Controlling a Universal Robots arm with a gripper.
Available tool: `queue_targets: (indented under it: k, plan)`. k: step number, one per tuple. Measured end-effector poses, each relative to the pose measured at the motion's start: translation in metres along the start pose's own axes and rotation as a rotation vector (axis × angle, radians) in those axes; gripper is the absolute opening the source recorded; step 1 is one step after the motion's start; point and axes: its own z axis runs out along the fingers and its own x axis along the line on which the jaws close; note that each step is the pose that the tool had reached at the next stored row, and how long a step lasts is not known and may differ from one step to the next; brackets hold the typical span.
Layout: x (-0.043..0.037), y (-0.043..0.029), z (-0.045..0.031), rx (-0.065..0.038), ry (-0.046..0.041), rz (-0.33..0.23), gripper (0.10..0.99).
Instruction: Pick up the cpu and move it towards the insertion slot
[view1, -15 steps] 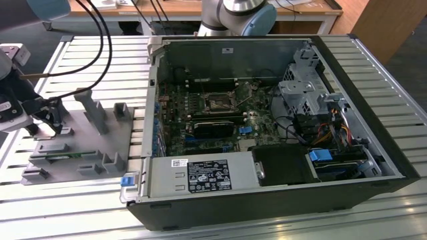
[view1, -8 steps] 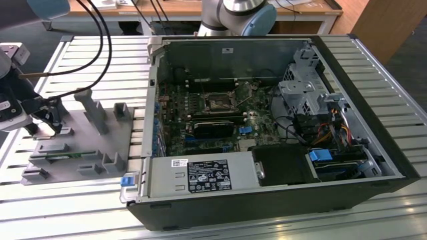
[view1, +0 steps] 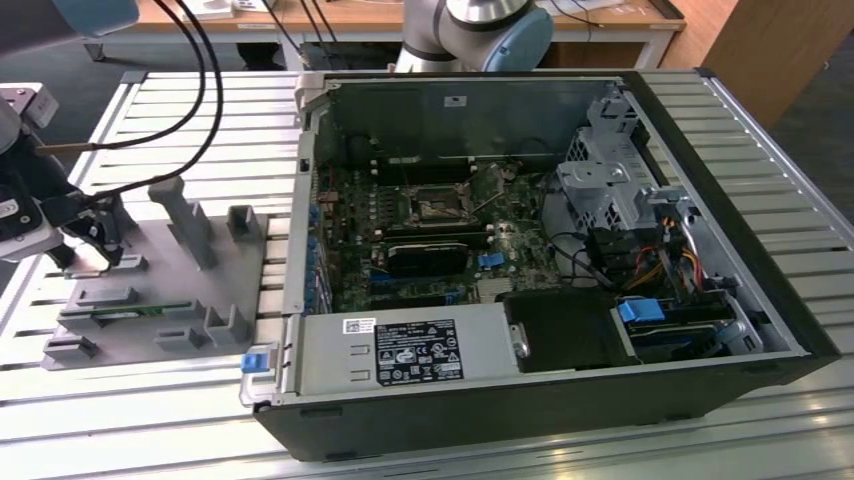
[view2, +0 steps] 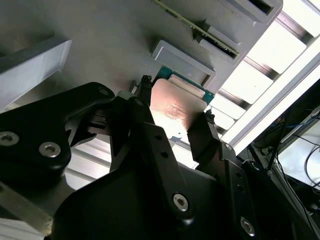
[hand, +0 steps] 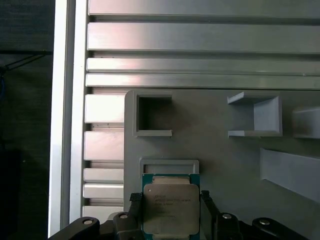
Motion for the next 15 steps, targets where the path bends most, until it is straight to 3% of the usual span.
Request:
queue_targets:
  k: [15]
  plan:
    - [0.0000,0.0002,-0.0054,0.000,0.0000,0.000,0.541]
